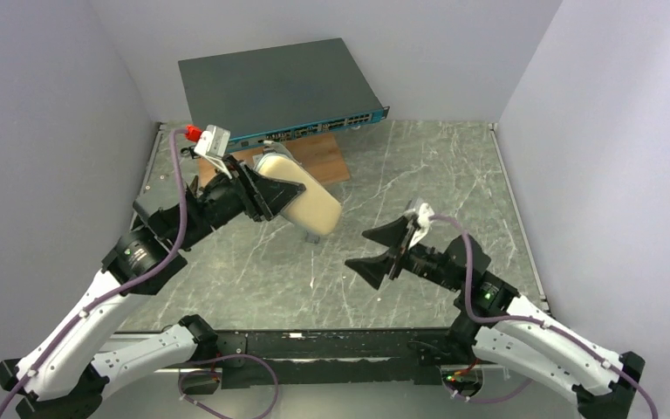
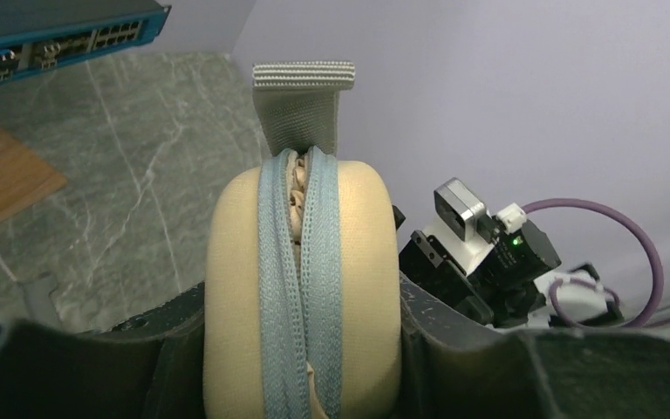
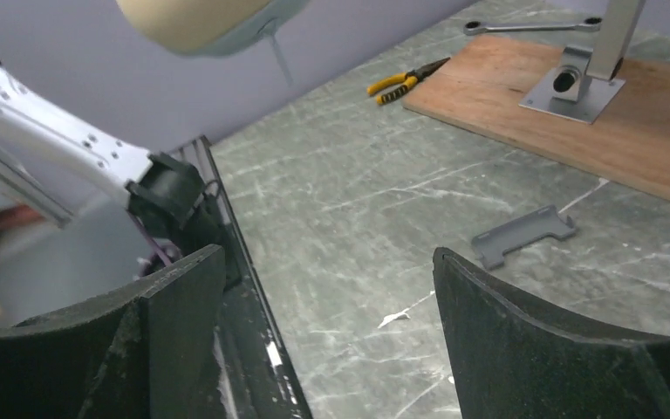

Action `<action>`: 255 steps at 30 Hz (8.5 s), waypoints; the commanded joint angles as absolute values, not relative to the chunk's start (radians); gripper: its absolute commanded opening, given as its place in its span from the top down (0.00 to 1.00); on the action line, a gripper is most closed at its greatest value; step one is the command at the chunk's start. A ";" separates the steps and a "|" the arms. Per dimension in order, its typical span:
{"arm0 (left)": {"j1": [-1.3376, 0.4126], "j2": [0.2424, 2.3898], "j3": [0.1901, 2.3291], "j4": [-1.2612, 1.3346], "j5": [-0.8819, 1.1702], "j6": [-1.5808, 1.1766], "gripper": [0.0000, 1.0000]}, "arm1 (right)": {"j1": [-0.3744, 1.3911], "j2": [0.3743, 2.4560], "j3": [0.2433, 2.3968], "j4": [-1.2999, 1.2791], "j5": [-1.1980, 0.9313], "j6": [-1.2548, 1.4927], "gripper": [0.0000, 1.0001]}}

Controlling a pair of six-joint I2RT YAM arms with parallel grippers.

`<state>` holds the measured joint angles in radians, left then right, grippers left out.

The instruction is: Open the umbrella

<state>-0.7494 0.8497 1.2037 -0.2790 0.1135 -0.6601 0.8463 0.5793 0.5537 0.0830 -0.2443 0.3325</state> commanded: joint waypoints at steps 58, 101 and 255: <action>-0.699 0.776 1.158 -0.271 0.429 -0.554 1.00 | 1.508 0.835 0.441 0.755 0.481 -0.295 0.76; -0.700 0.790 1.234 -0.475 0.484 -0.444 1.00 | 1.509 0.753 0.392 0.727 0.574 -0.388 1.00; -0.768 1.431 1.034 -0.333 0.154 -0.604 0.06 | 0.604 1.057 0.875 -0.547 0.241 0.675 0.13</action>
<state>-0.7666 1.5375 1.1122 -0.3264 0.2108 -0.5705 0.7208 1.0298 0.8410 -0.6155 0.3508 0.6579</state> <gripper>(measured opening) 0.940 0.914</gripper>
